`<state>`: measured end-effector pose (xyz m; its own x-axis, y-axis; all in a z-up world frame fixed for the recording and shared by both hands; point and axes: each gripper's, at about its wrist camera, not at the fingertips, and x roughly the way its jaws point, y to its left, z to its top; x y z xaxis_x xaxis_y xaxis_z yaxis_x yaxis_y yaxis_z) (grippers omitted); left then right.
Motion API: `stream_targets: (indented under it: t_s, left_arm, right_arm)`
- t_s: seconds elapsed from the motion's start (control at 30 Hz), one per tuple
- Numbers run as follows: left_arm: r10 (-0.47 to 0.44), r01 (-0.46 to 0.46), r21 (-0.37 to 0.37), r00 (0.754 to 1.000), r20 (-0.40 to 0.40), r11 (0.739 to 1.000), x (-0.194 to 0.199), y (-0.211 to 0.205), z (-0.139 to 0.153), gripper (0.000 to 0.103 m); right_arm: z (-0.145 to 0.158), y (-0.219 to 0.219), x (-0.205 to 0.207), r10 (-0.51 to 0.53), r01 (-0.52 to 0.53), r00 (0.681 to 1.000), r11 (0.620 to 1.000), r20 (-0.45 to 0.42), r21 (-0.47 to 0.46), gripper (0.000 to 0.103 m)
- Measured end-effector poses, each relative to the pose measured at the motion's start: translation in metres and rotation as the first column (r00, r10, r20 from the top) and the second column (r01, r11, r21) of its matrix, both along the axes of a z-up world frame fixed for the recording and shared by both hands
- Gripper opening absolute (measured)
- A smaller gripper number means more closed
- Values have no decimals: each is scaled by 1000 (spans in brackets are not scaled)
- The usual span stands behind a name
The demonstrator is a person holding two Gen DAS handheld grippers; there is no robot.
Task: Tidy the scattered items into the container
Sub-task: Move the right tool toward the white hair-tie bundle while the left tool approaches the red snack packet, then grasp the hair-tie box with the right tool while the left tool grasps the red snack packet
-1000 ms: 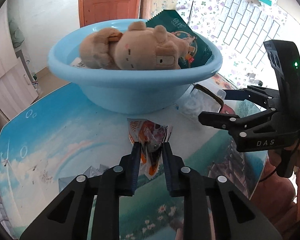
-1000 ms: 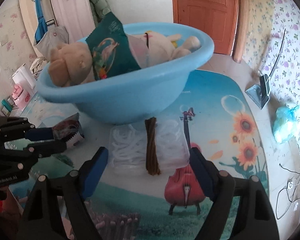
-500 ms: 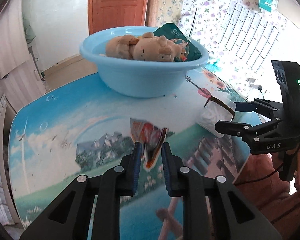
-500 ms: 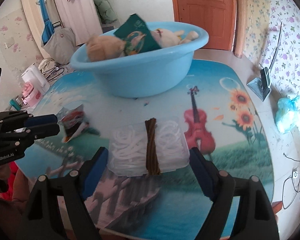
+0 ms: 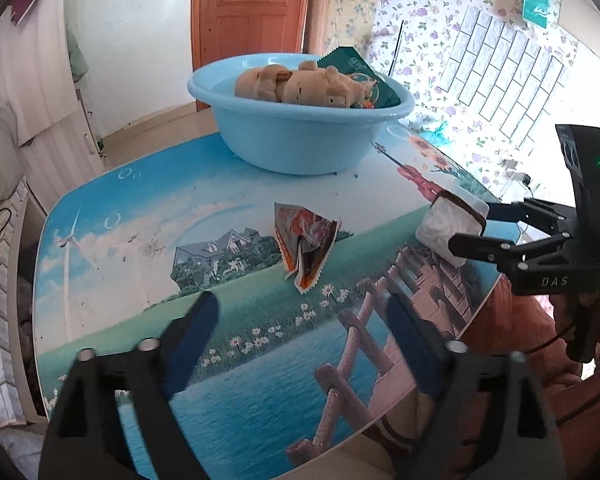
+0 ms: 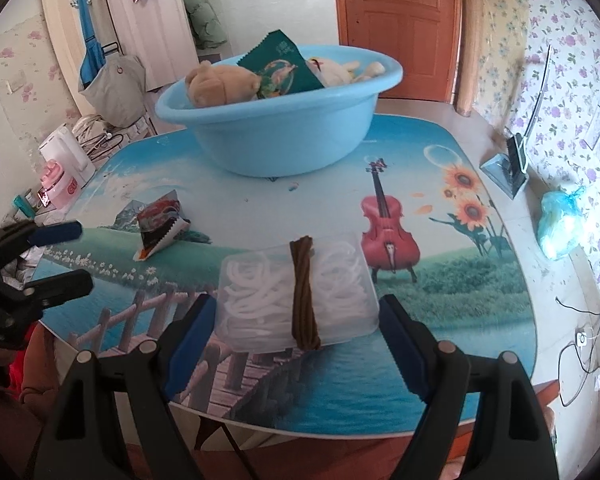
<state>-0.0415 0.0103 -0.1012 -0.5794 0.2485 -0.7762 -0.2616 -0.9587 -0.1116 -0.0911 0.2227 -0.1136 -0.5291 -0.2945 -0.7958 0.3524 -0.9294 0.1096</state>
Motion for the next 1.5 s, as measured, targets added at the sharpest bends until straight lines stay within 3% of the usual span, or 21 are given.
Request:
stream_targets:
  t_s: [0.33,1.23,1.33,1.4,1.43,1.5]
  left_arm:
    - [-14,15,-35,1000,13,999,-18,10,-5,101]
    - [-58,61,-116,998,22,991,-68,37,-31,101]
    - [-57,59,-115,998,25,992,-70,37,-34,93]
    - [-58,62,-112,998,36,992,-71,37,-36,79]
    - [-63,68,-109,997,46,992,-72,38,-38,65]
    - [-67,70,-107,997,33,992,-72,38,-38,59]
  right_arm:
    - [-5,2,-3,-8,8,1000,1000,2,1,83]
    - [-20,-2,-23,-14,13,999,1000,33,19,87]
    - [-21,-3,-22,-21,20,999,1000,31,22,89]
    - [-21,-4,-22,-24,23,999,999,28,23,90]
    - [-21,-3,-22,-22,21,999,999,27,24,92]
    - [-22,-5,-21,-21,20,1000,999,21,29,93]
